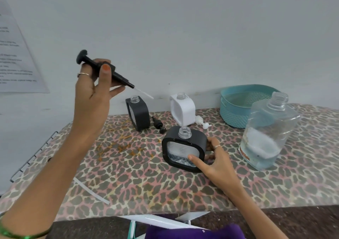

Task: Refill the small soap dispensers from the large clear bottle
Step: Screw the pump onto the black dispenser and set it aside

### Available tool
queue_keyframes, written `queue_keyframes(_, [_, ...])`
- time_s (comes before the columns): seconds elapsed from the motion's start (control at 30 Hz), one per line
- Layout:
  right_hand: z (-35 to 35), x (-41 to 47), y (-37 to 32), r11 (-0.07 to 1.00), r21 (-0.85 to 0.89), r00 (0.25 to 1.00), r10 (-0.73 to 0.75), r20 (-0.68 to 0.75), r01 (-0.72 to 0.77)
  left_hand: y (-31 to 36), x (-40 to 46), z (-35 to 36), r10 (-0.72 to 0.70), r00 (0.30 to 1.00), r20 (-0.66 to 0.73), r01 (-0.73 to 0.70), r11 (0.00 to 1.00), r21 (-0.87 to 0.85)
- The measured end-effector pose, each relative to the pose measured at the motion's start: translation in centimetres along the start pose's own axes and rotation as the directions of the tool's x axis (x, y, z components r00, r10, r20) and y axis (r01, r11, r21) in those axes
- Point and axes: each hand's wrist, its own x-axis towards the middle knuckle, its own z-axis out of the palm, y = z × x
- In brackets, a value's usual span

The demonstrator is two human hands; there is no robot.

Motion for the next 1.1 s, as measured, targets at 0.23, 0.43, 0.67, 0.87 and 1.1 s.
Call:
queue_keyframes(0.23, [0.0, 0.0, 0.1, 1.000, 0.007, 1.000, -0.001, 0.000, 0.001, -0.1, -2.5, 4.2, -0.076, 0.980, 0.181, 0.070, 0.997, 0.042])
queue_keyframes(0.43, [0.0, 0.0, 0.3, 1.000, 0.015, 1.000, 0.005, 0.006, -0.005, -0.9, -2.9, 5.9, -0.091, 0.963, 0.252, 0.062, 0.991, 0.120])
queue_keyframes(0.67, [0.0, 0.0, 0.1, 1.000, 0.017, 1.000, 0.002, 0.005, -0.002, -1.7, -3.2, 6.9, -0.108, 0.956, 0.273, 0.037, 0.967, 0.251])
queue_keyframes(0.87, [0.0, 0.0, 0.0, 0.999, 0.034, 1.000, -0.012, 0.016, 0.011, -1.1, -2.9, 7.2, -0.048, 0.964, 0.261, -0.038, 0.948, 0.317])
queue_keyframes(1.1, [0.1, 0.1, 0.0, 0.999, 0.034, 1.000, -0.009, 0.006, 0.009, -1.9, -3.4, 7.7, -0.109, 0.914, 0.390, -0.068, 0.908, 0.413])
